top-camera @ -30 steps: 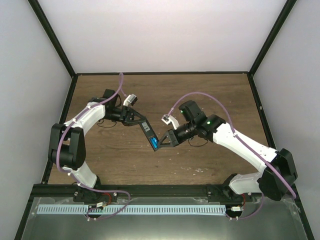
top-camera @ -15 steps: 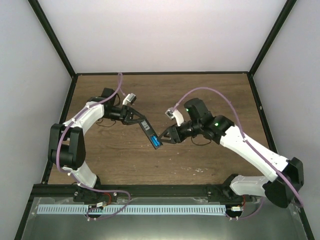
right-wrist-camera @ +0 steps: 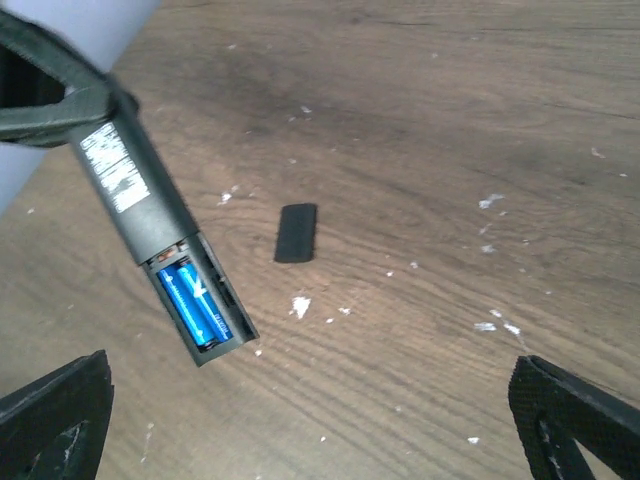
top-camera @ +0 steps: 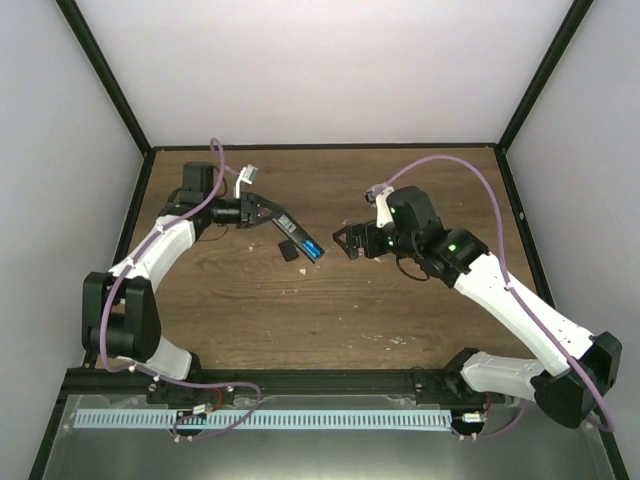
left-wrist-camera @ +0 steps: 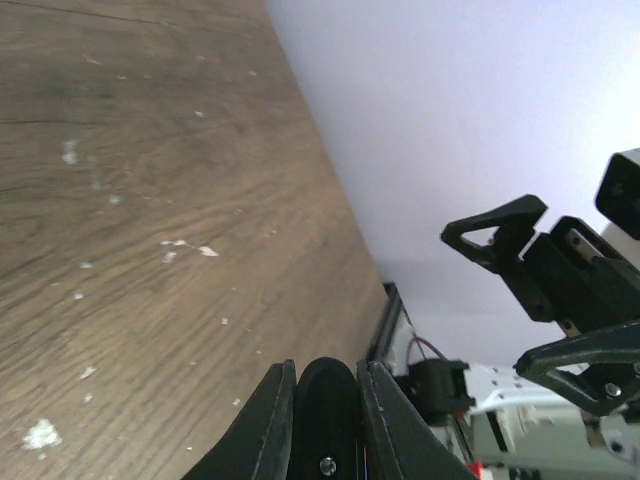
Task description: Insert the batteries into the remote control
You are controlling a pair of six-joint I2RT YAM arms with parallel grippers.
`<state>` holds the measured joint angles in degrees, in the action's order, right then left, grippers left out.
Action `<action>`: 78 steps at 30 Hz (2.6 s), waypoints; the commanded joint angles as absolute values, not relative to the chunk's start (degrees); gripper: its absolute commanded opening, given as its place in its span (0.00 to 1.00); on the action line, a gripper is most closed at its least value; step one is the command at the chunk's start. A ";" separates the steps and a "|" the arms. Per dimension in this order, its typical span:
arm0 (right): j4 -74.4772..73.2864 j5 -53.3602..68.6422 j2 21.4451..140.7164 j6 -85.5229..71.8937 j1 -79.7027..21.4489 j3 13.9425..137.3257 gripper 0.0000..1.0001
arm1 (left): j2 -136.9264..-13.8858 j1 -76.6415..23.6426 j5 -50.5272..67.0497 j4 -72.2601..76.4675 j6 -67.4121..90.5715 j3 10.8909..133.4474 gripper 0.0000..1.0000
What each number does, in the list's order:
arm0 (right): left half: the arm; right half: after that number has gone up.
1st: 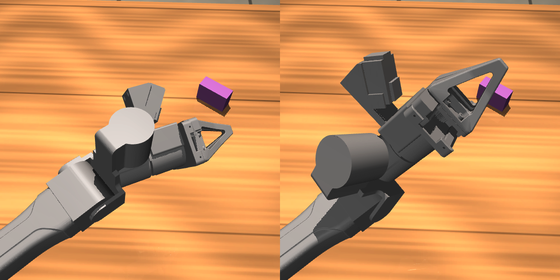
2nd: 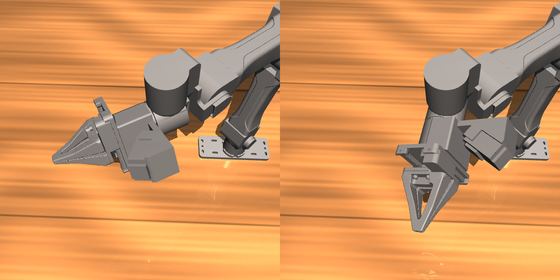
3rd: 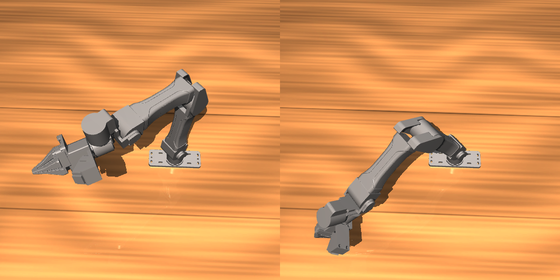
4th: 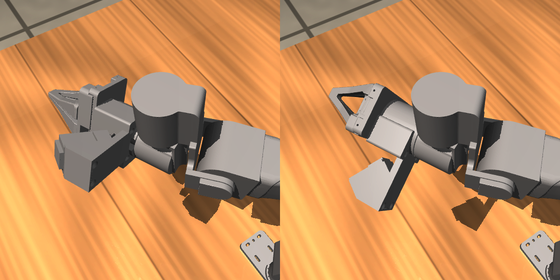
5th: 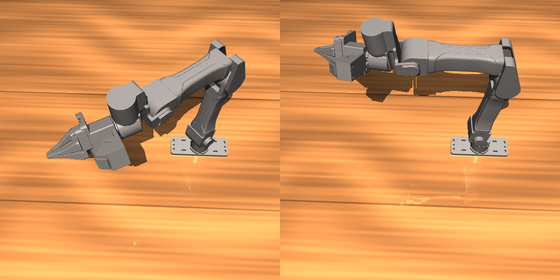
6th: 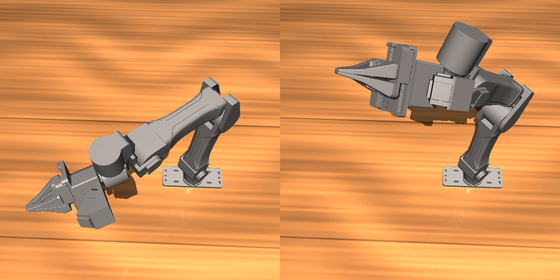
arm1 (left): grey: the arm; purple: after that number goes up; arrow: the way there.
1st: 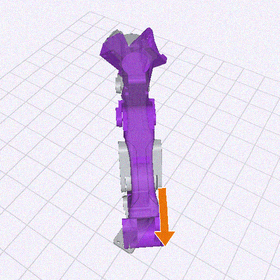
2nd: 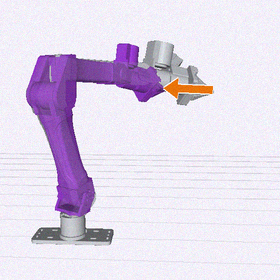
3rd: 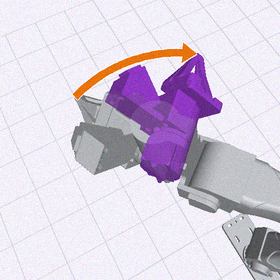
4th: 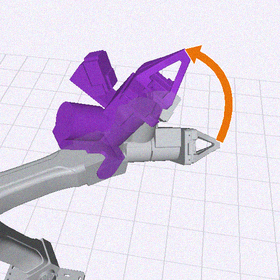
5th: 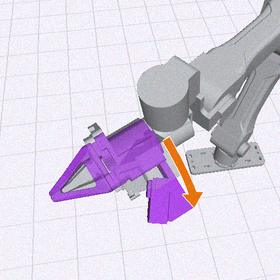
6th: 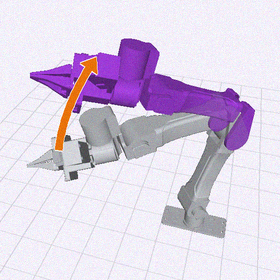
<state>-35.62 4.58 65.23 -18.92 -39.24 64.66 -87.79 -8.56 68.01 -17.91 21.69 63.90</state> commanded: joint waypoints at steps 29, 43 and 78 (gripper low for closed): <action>-23.61 7.86 104.01 -8.81 -43.51 77.61 0.98 | -53.83 9.90 47.26 1.35 40.21 28.76 0.00; -25.93 4.85 117.88 -5.20 -45.87 88.56 0.84 | -50.10 10.61 42.31 -6.65 37.45 29.15 0.00; -29.44 -0.94 125.75 -0.17 -47.46 90.71 0.40 | -50.61 10.65 42.96 -5.11 39.28 28.68 0.00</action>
<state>-26.92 1.30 125.64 -0.86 -47.13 91.90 -49.76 10.26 41.41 -7.77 38.83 28.64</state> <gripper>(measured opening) 0.418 0.155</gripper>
